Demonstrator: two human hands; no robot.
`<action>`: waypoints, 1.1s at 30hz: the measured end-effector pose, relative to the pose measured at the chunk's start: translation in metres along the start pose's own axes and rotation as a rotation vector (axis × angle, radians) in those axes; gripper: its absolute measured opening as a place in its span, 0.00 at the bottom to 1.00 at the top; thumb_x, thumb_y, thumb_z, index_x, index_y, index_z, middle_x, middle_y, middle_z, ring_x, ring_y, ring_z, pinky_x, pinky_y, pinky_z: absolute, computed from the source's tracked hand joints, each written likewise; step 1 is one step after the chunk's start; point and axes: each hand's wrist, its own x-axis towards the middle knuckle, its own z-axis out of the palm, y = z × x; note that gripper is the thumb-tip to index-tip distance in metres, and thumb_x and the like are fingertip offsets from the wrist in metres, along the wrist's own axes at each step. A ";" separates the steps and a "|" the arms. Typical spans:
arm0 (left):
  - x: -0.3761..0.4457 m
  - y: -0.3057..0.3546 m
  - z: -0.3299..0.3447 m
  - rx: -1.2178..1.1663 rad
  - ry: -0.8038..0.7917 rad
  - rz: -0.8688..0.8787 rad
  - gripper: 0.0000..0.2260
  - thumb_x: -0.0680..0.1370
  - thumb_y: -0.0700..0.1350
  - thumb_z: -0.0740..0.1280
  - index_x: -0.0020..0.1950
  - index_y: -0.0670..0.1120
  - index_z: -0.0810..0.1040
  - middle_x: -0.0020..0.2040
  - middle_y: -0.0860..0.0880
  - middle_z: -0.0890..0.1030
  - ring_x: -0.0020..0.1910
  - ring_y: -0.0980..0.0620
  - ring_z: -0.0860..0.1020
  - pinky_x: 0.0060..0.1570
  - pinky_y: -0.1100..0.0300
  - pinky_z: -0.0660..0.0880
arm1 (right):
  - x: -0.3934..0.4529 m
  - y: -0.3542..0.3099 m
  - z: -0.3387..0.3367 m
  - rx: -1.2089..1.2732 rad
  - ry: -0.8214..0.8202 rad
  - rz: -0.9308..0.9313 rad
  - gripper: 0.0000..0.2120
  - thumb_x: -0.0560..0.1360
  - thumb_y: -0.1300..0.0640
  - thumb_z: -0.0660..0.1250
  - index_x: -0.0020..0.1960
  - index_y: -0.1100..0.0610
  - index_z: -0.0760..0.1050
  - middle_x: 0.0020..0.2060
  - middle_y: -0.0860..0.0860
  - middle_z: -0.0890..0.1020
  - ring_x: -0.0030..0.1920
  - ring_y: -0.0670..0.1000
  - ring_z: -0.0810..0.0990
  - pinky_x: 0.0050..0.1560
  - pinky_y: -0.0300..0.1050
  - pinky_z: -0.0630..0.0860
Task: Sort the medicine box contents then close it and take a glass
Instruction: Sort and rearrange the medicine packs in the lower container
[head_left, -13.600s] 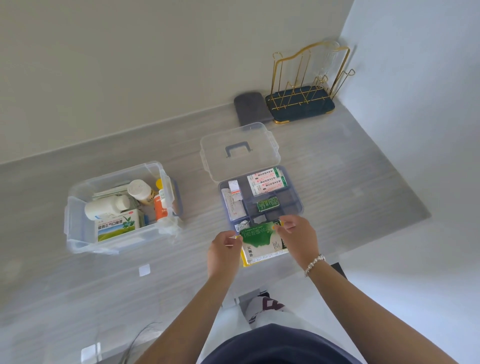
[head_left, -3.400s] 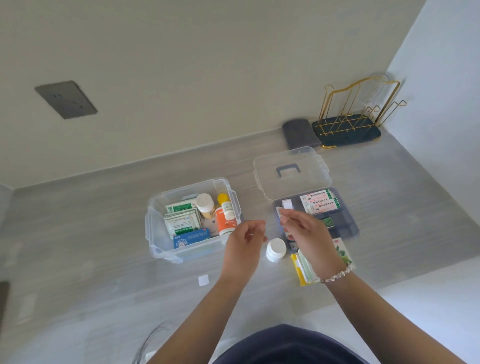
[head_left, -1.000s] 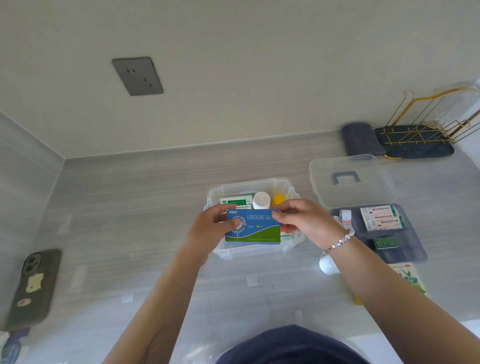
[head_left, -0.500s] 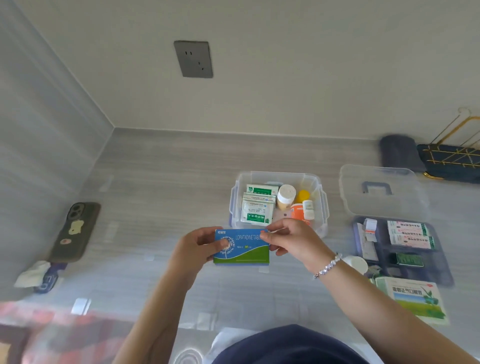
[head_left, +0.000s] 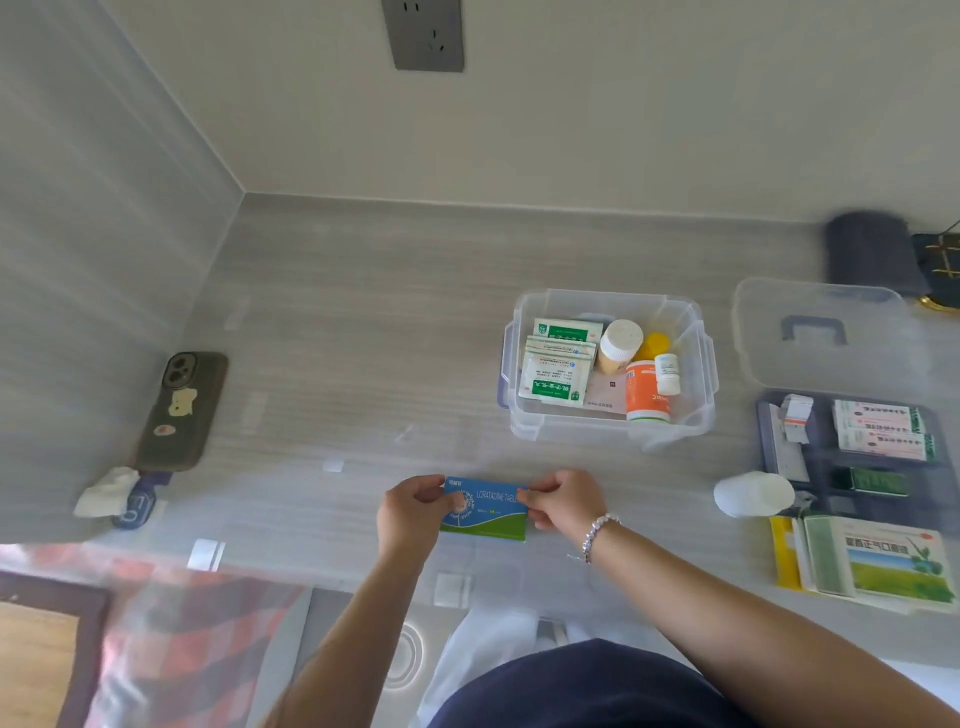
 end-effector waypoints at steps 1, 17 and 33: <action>0.000 -0.001 0.001 0.024 0.011 0.005 0.16 0.64 0.40 0.77 0.51 0.43 0.81 0.42 0.48 0.84 0.40 0.50 0.81 0.43 0.58 0.76 | 0.003 0.002 0.003 -0.006 0.013 0.003 0.07 0.66 0.60 0.74 0.36 0.58 0.76 0.26 0.50 0.80 0.26 0.47 0.79 0.35 0.43 0.81; -0.017 0.009 0.012 0.160 0.063 0.255 0.13 0.72 0.45 0.72 0.54 0.46 0.78 0.51 0.50 0.76 0.47 0.55 0.76 0.47 0.64 0.69 | -0.006 0.004 -0.005 0.034 0.049 -0.110 0.08 0.67 0.61 0.74 0.36 0.57 0.74 0.27 0.51 0.79 0.28 0.50 0.76 0.36 0.45 0.77; -0.117 0.083 0.139 0.105 -0.499 0.327 0.06 0.77 0.45 0.63 0.43 0.50 0.79 0.36 0.52 0.81 0.37 0.55 0.80 0.46 0.59 0.78 | -0.087 0.045 -0.169 0.293 0.361 -0.280 0.02 0.70 0.57 0.71 0.43 0.54 0.79 0.34 0.48 0.84 0.32 0.44 0.82 0.37 0.37 0.78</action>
